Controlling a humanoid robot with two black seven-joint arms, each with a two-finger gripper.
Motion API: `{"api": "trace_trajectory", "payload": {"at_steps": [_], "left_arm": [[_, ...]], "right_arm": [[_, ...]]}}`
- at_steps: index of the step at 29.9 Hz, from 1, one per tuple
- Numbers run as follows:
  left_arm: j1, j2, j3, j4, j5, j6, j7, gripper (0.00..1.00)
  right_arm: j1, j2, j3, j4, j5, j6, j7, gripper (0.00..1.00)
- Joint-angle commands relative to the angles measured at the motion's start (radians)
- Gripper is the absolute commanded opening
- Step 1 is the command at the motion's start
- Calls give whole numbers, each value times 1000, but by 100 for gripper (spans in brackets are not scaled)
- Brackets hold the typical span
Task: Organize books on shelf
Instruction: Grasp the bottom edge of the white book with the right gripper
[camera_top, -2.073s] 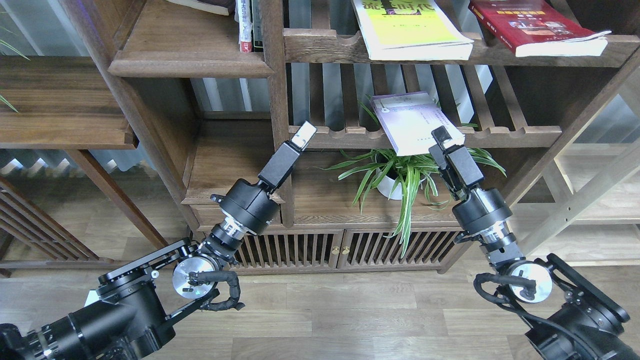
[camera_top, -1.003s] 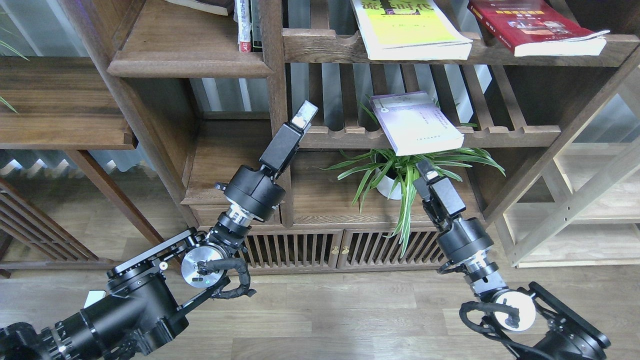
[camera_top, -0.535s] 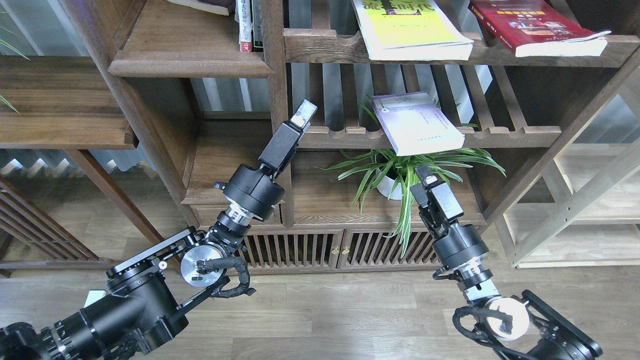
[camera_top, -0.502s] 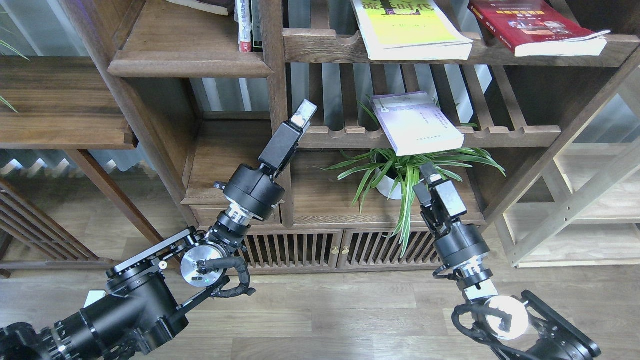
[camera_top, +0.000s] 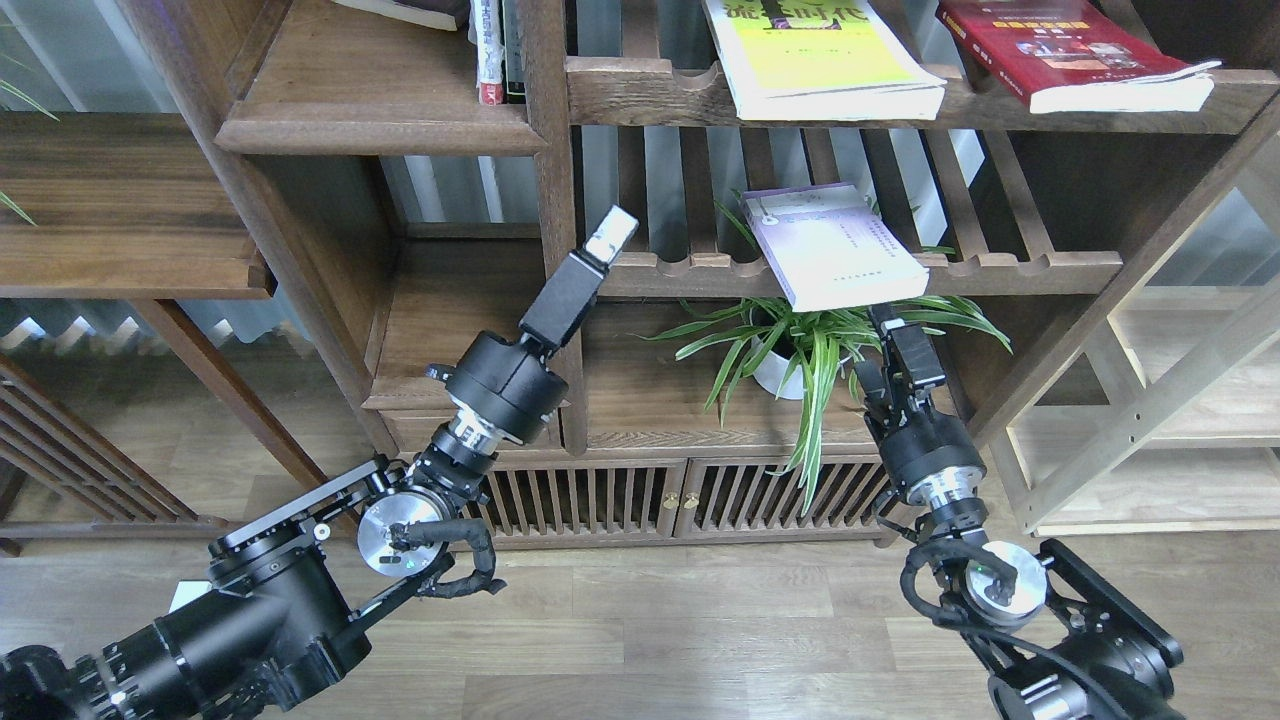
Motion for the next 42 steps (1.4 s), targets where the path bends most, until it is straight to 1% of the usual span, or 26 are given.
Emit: {"api": "trace_trajectory", "payload": {"at_steps": [1,6,9,16,19,26,28,32,35,37,40,42], "left_arm": [[0,-1,1,0,13,0,2,99],[3,-1,4,-2,58,0,2,99],[17,-1,7,-2,59,0,2,99],[32,0,10,-9,59,0,2,99],[35,-1,10,-12,62,0,2,99],[36,-1,10,-12,64,0,2,99],[38,0,10,-11,64,0,2,99],[38,0,10,-11,64,0,2,99],[36,-1,10,-11,64,0,2,99],[36,0,8,-9,64,0,2,99],[36,0,8,-11,64,0,2,99],[36,0,8,-11,64,0,2,99]], "right_arm": [[20,14,14,-23,1,-17,-2,99],[52,26,20,-32,4,-74,-2,98],[69,44,20,-55,3,-80,-5,96],[131,71,19,-136,3,-100,-8,96],[147,95,20,-150,3,-107,-8,96],[192,103,13,-182,3,-117,-9,96],[212,103,7,-185,3,-138,-9,95],[238,101,19,-187,1,-225,-8,94],[258,103,19,-204,1,-252,-8,94],[264,103,16,-209,1,-256,-8,91],[267,106,19,-218,1,-256,-8,78],[281,112,19,-230,0,-256,-8,76]]}}
